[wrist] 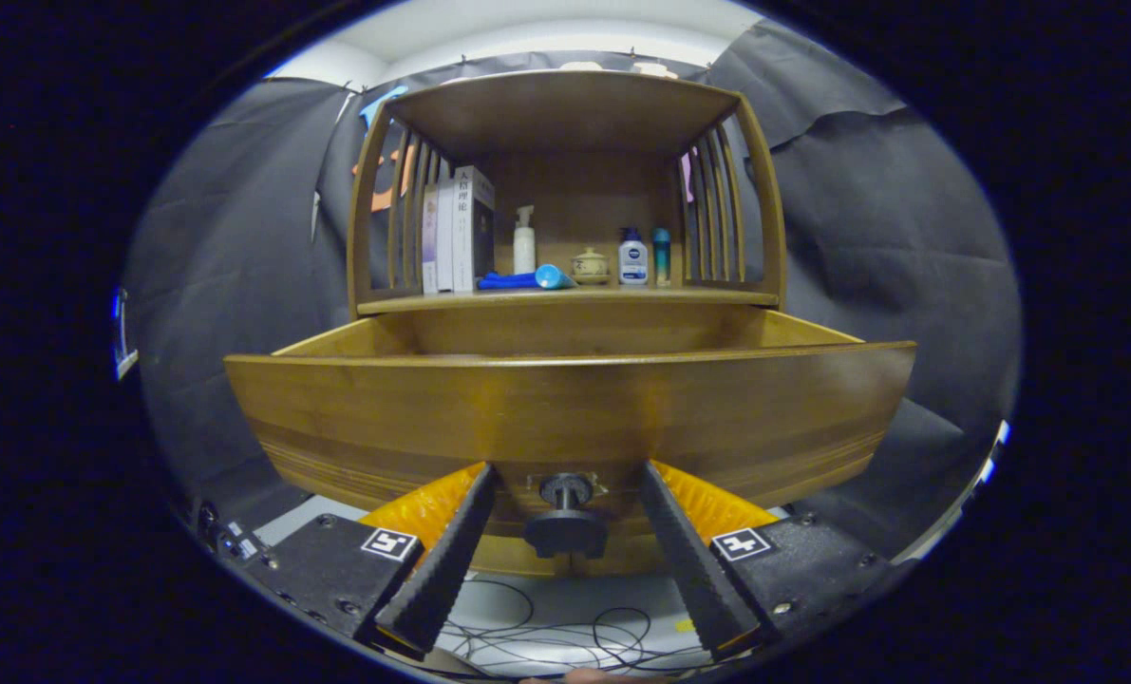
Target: Pull open the drawer, take out the items inside it, and place them on the countertop above the cabinet.
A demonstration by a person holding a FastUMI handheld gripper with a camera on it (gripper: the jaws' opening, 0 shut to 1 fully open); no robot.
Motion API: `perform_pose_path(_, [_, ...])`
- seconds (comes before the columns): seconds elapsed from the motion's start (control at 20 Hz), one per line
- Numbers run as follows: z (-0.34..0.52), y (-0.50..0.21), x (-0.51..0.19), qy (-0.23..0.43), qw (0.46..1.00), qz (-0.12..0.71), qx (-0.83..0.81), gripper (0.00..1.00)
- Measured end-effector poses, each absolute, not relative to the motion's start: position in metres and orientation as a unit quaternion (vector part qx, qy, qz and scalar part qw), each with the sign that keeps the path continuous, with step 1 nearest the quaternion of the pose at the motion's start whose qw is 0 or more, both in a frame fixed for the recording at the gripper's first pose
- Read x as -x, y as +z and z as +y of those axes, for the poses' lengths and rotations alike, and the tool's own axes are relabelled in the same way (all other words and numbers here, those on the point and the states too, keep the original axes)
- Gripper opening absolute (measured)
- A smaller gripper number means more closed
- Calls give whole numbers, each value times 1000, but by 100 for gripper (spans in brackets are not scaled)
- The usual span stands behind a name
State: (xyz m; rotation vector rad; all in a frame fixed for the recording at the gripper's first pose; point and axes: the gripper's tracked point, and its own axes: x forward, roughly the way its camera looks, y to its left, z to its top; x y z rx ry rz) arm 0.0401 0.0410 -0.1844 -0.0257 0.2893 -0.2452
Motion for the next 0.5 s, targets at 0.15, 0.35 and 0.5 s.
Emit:
perform_pose_path(0.15, [41,-184,-51,-113,982,148,4,99])
perform_pose_path(0.35, [38,-182,-64,-115,983,146,3,99])
perform_pose_path(0.5, [35,-181,-76,-114,982,152,1,99])
